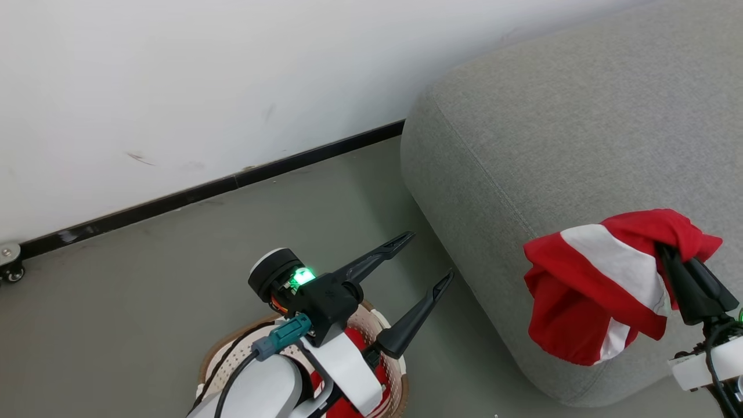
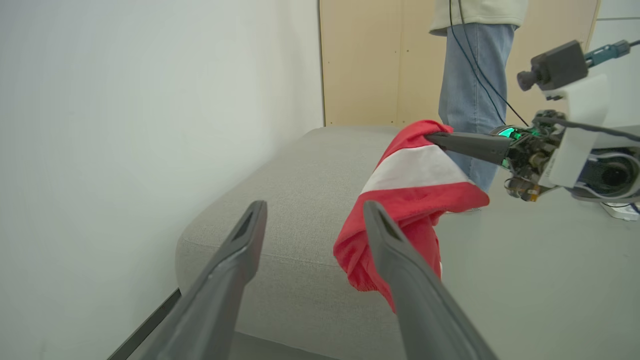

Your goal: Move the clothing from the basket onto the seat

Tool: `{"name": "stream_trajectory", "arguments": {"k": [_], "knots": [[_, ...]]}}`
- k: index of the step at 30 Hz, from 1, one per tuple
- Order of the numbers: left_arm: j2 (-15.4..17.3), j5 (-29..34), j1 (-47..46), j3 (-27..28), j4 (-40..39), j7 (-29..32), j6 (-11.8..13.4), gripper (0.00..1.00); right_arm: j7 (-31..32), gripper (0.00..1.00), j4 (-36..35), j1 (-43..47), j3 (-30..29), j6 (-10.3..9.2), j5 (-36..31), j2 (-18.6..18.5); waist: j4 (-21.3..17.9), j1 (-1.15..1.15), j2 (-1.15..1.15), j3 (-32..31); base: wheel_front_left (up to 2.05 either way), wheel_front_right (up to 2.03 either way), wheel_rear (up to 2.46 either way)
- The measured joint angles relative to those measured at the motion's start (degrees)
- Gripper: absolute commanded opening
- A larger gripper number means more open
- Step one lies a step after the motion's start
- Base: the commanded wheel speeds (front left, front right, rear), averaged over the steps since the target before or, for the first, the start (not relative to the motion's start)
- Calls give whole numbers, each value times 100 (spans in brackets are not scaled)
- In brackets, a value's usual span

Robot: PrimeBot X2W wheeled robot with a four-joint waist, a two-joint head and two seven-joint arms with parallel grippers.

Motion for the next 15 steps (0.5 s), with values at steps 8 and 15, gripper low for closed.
{"name": "stream_trajectory", "arguments": {"k": [8,15], "knots": [[66,40,0,46,-73,0,10,100,0,0,154,-190,-3,0,57,25,-125,0,0,127,0,0,0],[172,93,-2,89,-164,37,35,100,57,0,445,-953,-82,0,51,-26,-125,0,0,282,0,0,0]]}}
